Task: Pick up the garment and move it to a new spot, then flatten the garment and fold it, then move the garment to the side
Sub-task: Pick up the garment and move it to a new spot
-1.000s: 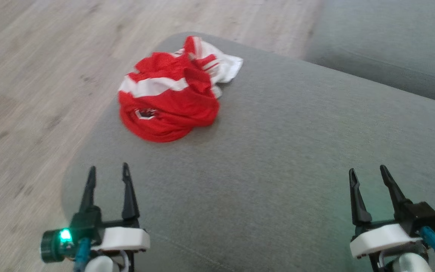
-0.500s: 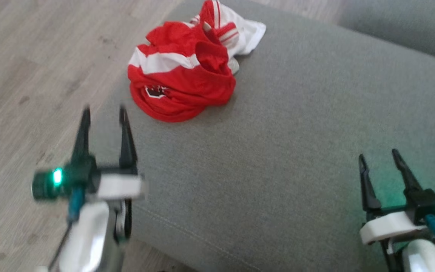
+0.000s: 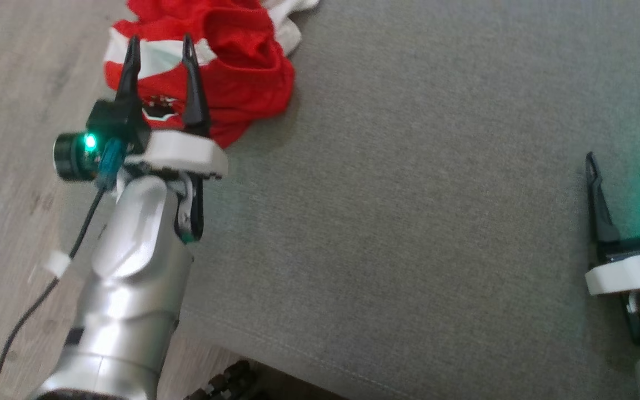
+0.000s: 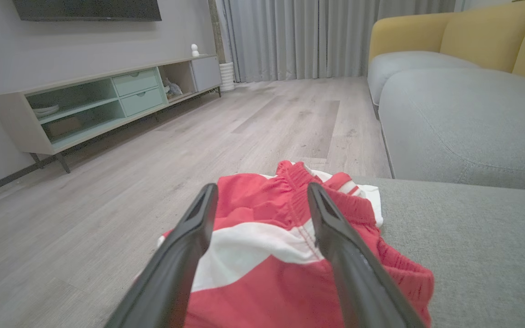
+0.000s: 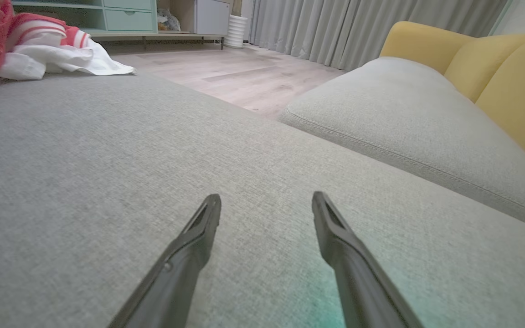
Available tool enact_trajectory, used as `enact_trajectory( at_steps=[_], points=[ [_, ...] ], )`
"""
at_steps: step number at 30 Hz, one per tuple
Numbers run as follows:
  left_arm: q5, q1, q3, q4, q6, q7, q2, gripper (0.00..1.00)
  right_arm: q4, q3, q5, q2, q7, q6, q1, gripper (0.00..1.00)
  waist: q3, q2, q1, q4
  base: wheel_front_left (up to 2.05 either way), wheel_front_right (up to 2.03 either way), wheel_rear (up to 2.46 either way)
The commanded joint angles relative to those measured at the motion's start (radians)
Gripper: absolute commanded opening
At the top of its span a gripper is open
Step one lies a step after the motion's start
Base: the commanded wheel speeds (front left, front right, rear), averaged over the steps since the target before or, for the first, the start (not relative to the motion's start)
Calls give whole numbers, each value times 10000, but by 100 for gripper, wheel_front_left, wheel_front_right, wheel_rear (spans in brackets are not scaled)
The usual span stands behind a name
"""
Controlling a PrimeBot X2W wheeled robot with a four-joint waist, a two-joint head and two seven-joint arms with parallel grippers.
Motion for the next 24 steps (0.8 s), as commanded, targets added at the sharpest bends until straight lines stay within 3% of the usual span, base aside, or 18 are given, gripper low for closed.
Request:
enact_trajectory(
  at_steps=[1,6,11,12,13,17,24],
  points=[
    [-106,-521,121,25,1,-46,296,100,-258,174,-12,-212,-78,-7,-112,100,449,0,-2,-310,0,0,0],
    [-548,-1071,-247,1586,131,-46,296,100,-324,249,0,-295,-78,-7,-254,100,767,0,-2,-475,0,0,0],
    [-697,-1462,-298,2275,434,-46,296,100,-326,325,3,-337,-78,-7,-441,100,1056,0,-2,-561,0,0,0],
    [-743,-1510,-298,2355,404,-46,296,65,-318,339,0,-342,-78,-7,-475,100,1085,0,-2,-573,0,0,0],
    [-771,-1554,-288,2402,387,-46,296,0,-307,355,-3,-338,-78,-7,-506,100,1103,0,-2,-589,0,0,0],
    [-664,-1597,-172,2120,388,-46,296,0,-231,398,10,-266,-78,-7,-597,100,999,0,-2,-680,0,0,0],
    [522,-1415,-223,55,425,-46,639,0,79,489,153,424,-78,-7,-604,100,-228,0,-2,-1244,0,0,0]
  ],
)
